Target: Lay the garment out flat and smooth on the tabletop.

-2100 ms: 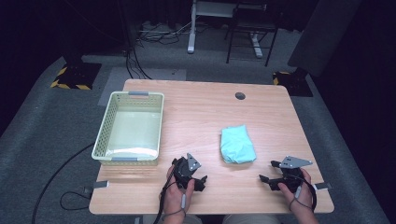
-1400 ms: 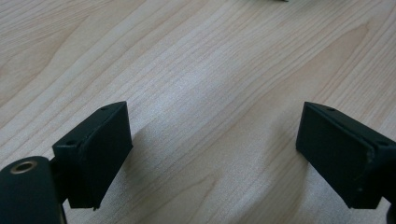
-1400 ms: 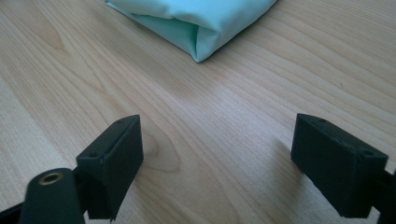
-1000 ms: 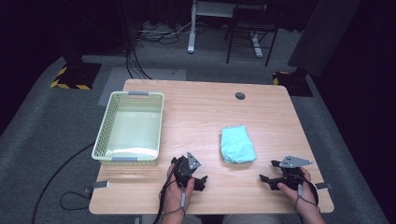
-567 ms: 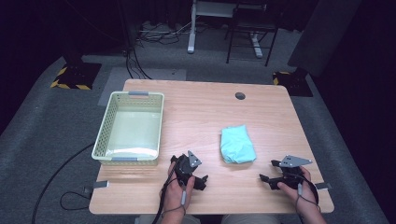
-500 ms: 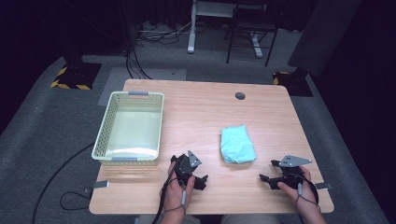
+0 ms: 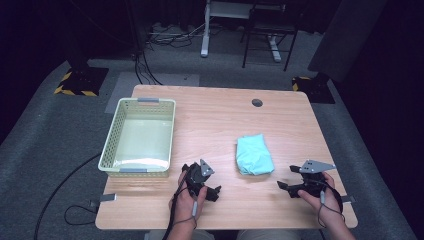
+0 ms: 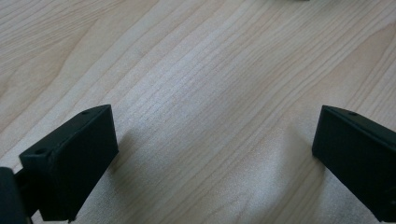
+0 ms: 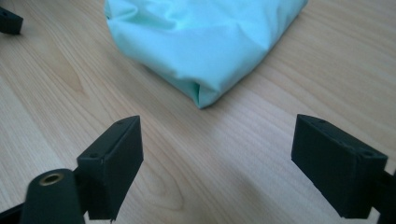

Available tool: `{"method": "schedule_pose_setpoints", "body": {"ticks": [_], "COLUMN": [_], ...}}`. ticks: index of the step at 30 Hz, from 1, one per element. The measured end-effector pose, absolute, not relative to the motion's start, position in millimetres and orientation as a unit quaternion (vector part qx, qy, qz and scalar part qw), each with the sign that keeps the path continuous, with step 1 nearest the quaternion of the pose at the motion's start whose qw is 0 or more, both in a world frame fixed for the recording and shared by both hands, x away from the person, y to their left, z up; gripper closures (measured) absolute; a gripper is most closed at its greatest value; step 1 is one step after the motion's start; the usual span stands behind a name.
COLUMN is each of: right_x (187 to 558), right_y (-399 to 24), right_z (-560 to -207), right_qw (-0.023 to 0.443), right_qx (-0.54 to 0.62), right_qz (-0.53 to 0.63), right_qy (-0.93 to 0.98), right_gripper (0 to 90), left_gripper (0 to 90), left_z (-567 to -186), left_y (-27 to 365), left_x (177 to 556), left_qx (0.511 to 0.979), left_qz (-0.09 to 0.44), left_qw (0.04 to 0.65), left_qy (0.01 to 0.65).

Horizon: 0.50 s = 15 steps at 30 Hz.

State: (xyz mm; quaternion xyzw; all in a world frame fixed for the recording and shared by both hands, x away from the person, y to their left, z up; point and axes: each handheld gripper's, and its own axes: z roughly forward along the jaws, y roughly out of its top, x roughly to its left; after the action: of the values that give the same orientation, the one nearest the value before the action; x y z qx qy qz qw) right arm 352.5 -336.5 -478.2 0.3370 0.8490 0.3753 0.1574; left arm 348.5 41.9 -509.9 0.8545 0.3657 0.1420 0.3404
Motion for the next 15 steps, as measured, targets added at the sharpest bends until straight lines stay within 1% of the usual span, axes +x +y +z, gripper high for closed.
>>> {"method": "schedule_pose_setpoints", "body": {"ticks": [11, 15], "right_x": [364.3, 370.6], "right_y": [-315.7, -304.0], "right_z": [-456.0, -451.7], "right_qw": [0.162, 0.153], "right_qx": [0.326, 0.315], "right_qz": [0.386, 0.386], "right_qy": [0.847, 0.854], "right_gripper": [17.3, 22.6], "left_gripper": [0.1, 0.1], "left_z": [-509.8, -509.8], "left_y": [48.2, 48.2], "left_x": [356.5, 356.5], "left_qx": [0.855, 0.855], "left_qz": [0.141, 0.141], "left_qw": [0.340, 0.340], "left_qy": [0.365, 0.365]}}
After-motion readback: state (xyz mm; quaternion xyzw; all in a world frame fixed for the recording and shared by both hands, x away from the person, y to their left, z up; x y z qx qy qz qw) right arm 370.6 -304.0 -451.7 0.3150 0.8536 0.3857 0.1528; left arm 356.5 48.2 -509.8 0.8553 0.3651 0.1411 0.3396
